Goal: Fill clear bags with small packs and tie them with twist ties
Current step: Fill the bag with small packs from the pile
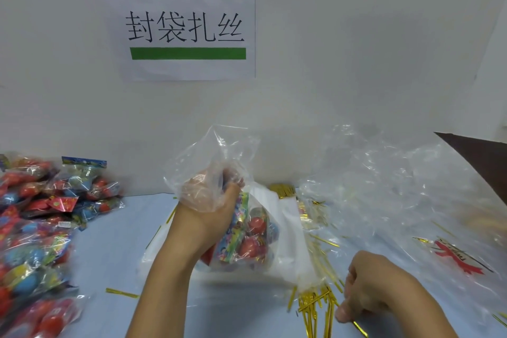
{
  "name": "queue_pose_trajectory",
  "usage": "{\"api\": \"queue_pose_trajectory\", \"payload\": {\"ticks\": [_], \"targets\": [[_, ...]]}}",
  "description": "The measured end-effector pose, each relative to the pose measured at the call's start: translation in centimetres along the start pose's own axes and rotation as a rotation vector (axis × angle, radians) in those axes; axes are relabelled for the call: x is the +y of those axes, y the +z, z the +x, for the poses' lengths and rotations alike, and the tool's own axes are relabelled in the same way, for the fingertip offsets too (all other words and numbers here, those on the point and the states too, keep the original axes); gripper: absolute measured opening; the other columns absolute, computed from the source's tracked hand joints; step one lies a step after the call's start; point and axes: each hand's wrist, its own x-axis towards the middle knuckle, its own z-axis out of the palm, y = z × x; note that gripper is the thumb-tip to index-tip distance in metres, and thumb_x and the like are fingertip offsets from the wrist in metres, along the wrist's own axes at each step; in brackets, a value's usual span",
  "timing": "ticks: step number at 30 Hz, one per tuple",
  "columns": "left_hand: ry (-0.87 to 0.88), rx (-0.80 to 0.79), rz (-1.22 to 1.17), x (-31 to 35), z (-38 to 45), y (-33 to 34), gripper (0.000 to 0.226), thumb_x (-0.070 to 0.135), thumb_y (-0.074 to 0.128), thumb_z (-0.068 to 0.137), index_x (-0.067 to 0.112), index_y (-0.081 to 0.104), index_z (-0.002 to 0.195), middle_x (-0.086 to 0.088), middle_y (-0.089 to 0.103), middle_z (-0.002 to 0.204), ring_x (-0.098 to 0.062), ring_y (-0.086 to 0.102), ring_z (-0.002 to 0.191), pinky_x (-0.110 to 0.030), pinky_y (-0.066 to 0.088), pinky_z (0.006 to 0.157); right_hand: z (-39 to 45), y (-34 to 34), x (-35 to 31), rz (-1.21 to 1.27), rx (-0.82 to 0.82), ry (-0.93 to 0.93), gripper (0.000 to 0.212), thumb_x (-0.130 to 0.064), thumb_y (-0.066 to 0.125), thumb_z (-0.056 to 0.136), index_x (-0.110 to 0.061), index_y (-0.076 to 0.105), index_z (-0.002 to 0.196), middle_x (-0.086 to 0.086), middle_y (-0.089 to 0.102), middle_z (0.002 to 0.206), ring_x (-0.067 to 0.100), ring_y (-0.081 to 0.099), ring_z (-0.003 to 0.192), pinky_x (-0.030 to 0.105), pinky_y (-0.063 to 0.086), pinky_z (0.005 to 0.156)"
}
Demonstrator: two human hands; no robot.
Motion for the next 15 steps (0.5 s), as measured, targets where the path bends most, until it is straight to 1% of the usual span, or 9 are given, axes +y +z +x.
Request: {"api": "queue_pose_trajectory", "payload": {"ticks": [1, 3, 4, 6, 8, 10, 11, 13, 15], "targets": [[0.002, -0.002, -0.001, 0.0, 0.0, 0.0, 0.012, 0.032, 0.053, 0.098, 0.029, 0.064, 0.093, 0.007, 0.066, 0.081, -0.008, 0.063, 0.078, -0.007, 0.040, 0.058, 0.1, -0.2, 0.3, 0.033, 0.001, -0.034, 0.045, -0.038, 0.095, 0.061, -0.021, 0.068, 0.092, -0.006, 0.073, 0.094, 0.013, 0.071, 0.094, 0.021, 0.055, 0.081], [0.016, -0.003, 0.003, 0.2, 0.1, 0.0, 0.012, 0.031, 0.054, 0.098, 0.027, 0.065, 0.095, 0.006, 0.066, 0.083, -0.007, 0.063, 0.081, -0.008, 0.041, 0.061, -0.2, -0.9, 0.8, 0.085, -0.029, -0.115, 0.024, -0.027, 0.092, 0.069, -0.020, 0.074, 0.082, -0.008, 0.073, 0.070, 0.004, 0.070, 0.067, 0.014, 0.049, 0.060], [0.022, -0.007, -0.004, 0.3, 0.1, 0.1, 0.011, 0.030, 0.055, 0.098, 0.027, 0.065, 0.095, 0.006, 0.067, 0.085, -0.007, 0.063, 0.082, -0.010, 0.042, 0.064, -0.4, -1.3, 1.0, 0.098, -0.064, -0.159, 0.016, -0.023, 0.090, 0.072, -0.018, 0.077, 0.080, -0.008, 0.071, 0.063, 0.002, 0.067, 0.059, 0.012, 0.045, 0.054], [0.003, -0.028, -0.042, 0.6, 0.0, 0.2, 0.011, 0.031, 0.057, 0.096, 0.027, 0.067, 0.095, 0.007, 0.068, 0.089, -0.007, 0.064, 0.086, -0.017, 0.046, 0.070, -0.9, -2.0, 1.5, 0.129, -0.125, -0.235, 0.004, -0.017, 0.084, 0.077, -0.016, 0.080, 0.079, -0.007, 0.070, 0.060, 0.001, 0.063, 0.055, 0.011, 0.042, 0.051], [-0.003, -0.055, -0.047, 0.8, -0.2, 0.3, 0.010, 0.031, 0.058, 0.095, 0.029, 0.067, 0.091, 0.007, 0.069, 0.085, -0.005, 0.064, 0.082, -0.018, 0.046, 0.067, -1.3, -2.7, 2.1, 0.201, -0.132, -0.293, 0.010, -0.012, 0.077, 0.080, -0.019, 0.080, 0.073, -0.005, 0.071, 0.063, 0.002, 0.063, 0.057, 0.013, 0.041, 0.051], [0.006, -0.084, -0.027, 0.8, -0.4, 0.4, 0.013, 0.031, 0.057, 0.096, 0.027, 0.066, 0.086, 0.003, 0.068, 0.079, -0.006, 0.063, 0.075, -0.018, 0.047, 0.061, -1.5, -3.0, 2.4, 0.275, -0.097, -0.282, 0.012, -0.015, 0.077, 0.082, -0.018, 0.078, 0.070, -0.004, 0.070, 0.062, 0.002, 0.061, 0.054, 0.013, 0.040, 0.049], [0.005, -0.101, -0.010, 0.8, -0.5, 0.5, 0.015, 0.032, 0.057, 0.096, 0.026, 0.065, 0.086, 0.001, 0.068, 0.078, -0.007, 0.063, 0.075, -0.019, 0.047, 0.063, -1.4, -2.9, 2.5, 0.273, -0.097, -0.258, 0.012, -0.019, 0.078, 0.082, -0.017, 0.077, 0.070, -0.004, 0.070, 0.061, 0.003, 0.061, 0.053, 0.013, 0.039, 0.048], [0.016, -0.121, 0.043, 0.6, -0.4, 0.4, 0.017, 0.033, 0.054, 0.097, 0.023, 0.064, 0.086, -0.003, 0.067, 0.079, -0.011, 0.063, 0.075, -0.022, 0.048, 0.066, -1.1, -2.5, 2.3, 0.197, -0.124, -0.203, 0.016, -0.030, 0.082, 0.080, -0.017, 0.075, 0.073, -0.005, 0.069, 0.058, 0.006, 0.059, 0.052, 0.013, 0.040, 0.048], [0.022, -0.123, 0.089, 0.3, -0.3, 0.2, 0.018, 0.033, 0.053, 0.097, 0.023, 0.062, 0.086, -0.003, 0.065, 0.078, -0.013, 0.063, 0.075, -0.026, 0.048, 0.067, -0.5, -1.7, 1.8, 0.081, -0.119, -0.138, 0.024, -0.040, 0.084, 0.075, -0.019, 0.072, 0.079, -0.009, 0.066, 0.056, 0.005, 0.055, 0.047, 0.013, 0.038, 0.048]]}}
